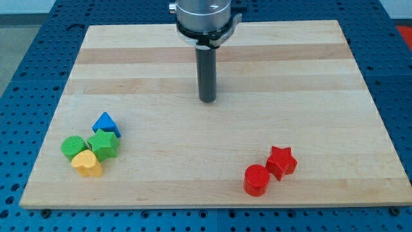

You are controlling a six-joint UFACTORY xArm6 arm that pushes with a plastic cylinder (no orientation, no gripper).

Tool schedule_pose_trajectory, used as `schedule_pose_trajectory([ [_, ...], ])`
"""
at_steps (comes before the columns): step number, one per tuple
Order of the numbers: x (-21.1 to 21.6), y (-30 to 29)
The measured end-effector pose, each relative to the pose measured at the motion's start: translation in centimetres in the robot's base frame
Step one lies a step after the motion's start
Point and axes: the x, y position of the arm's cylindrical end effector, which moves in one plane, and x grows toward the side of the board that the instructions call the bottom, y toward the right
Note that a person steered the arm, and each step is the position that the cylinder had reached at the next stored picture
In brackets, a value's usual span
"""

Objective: Slide the blue cube to the top center of the board

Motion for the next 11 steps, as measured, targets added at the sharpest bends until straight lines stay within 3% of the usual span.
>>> schedule_pose_trajectory([
  [2, -2.2, 1.8],
  [4, -6.6, -1.4],
  [7, -9.3, -5.4],
  [9, -11.2, -11.3],
  [10, -13.0, -12.4],
  [11, -14.8, -9.9],
])
